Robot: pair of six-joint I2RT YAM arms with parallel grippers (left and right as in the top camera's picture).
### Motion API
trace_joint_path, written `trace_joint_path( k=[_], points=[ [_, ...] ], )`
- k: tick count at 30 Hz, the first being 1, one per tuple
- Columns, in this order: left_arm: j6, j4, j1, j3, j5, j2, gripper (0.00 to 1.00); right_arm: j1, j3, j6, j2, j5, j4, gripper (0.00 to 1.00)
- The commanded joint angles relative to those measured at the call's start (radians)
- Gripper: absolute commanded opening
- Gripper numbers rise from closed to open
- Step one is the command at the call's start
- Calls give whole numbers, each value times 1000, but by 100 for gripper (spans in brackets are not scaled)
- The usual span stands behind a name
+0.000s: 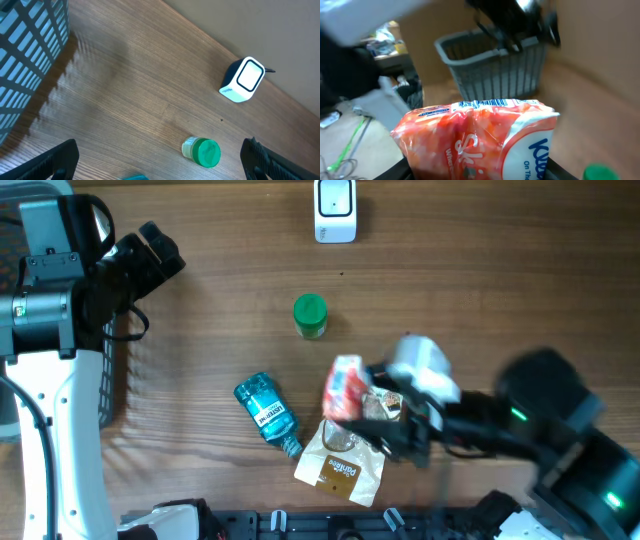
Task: Scan the item barcode
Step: 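Carry the Kleenex pack up toward the white scanner with the right gripper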
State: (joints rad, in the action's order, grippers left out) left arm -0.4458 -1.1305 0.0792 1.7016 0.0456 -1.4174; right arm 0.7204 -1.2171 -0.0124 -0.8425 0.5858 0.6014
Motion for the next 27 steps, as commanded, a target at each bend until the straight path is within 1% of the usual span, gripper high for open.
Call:
trace_joint_path(
  k=[1,4,9,15,18,21,24,26,27],
  points=[
    [13,-1,5,4,-14,-4,100,6,-2,-121,77,117,-6,56],
    [13,-1,5,4,-14,-4,100,6,-2,-143,95,119,-3,56],
    [13,-1,5,4,-14,-4,100,6,-2,-146,76,113,13,56],
    [13,-1,5,4,-14,-4,100,6,-2,-145,47,-3,3,56],
    [13,0,5,4,-14,-4,100,6,-2,-134,20,-90,-29,56],
    [13,0,5,4,-14,-4,100,6,-2,-134,-18,-128,-59,56],
    [13,-1,5,4,-14,-4,100,6,-2,-92,-58,-199,-88,56],
    [13,-1,5,4,-14,-4,100,6,-2,-87,-69,-205,-93,56],
    [13,-1,5,4,-14,-4,100,5,-2,-58,-70,-222,-97,56]
  ],
)
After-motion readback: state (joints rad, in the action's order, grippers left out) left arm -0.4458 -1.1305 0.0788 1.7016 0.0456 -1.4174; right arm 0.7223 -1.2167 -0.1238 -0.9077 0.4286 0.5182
